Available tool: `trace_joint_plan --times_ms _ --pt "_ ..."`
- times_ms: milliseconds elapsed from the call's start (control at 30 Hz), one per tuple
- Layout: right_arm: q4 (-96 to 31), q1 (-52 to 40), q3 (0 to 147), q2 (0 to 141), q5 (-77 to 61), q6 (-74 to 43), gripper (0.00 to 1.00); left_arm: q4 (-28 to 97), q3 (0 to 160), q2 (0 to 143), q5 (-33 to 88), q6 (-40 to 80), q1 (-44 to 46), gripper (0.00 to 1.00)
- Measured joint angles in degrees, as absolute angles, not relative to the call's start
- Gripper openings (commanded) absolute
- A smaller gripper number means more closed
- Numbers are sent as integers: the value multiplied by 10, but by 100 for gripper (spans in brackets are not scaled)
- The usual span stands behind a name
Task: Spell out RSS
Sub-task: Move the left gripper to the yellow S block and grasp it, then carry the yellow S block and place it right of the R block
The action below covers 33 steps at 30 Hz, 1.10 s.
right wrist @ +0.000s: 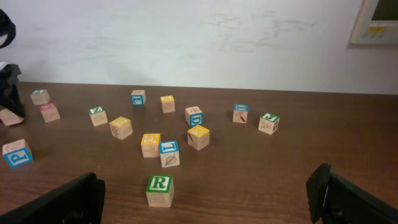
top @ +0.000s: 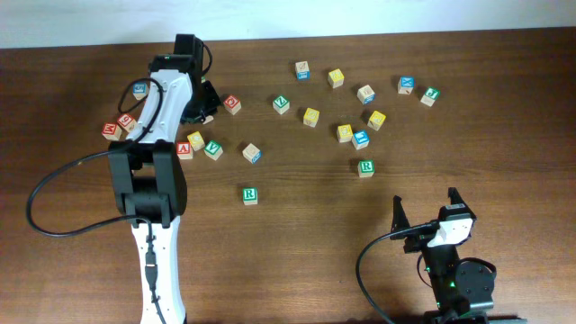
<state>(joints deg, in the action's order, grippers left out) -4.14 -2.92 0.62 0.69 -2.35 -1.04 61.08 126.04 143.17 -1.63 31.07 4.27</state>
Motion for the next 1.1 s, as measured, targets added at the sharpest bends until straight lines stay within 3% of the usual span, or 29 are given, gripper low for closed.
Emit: trace_joint_plan --times_ms 233,567,800,967,1100 --pt "-41 -29 6 7 -23 -10 98 747 1363 1416 80 277 43 24" --pt "-41 -29 6 6 -23 -10 98 964 1378 1212 156 183 46 24" --pt "-41 -29 6 6 -23 -11 98 965 1310 1135 172 138 96 25" --pt "-41 -29 6 7 -23 -10 98 960 1146 997 174 129 144 24" --pt "-42 -29 6 7 -24 -10 98 871 989 963 176 136 218 26"
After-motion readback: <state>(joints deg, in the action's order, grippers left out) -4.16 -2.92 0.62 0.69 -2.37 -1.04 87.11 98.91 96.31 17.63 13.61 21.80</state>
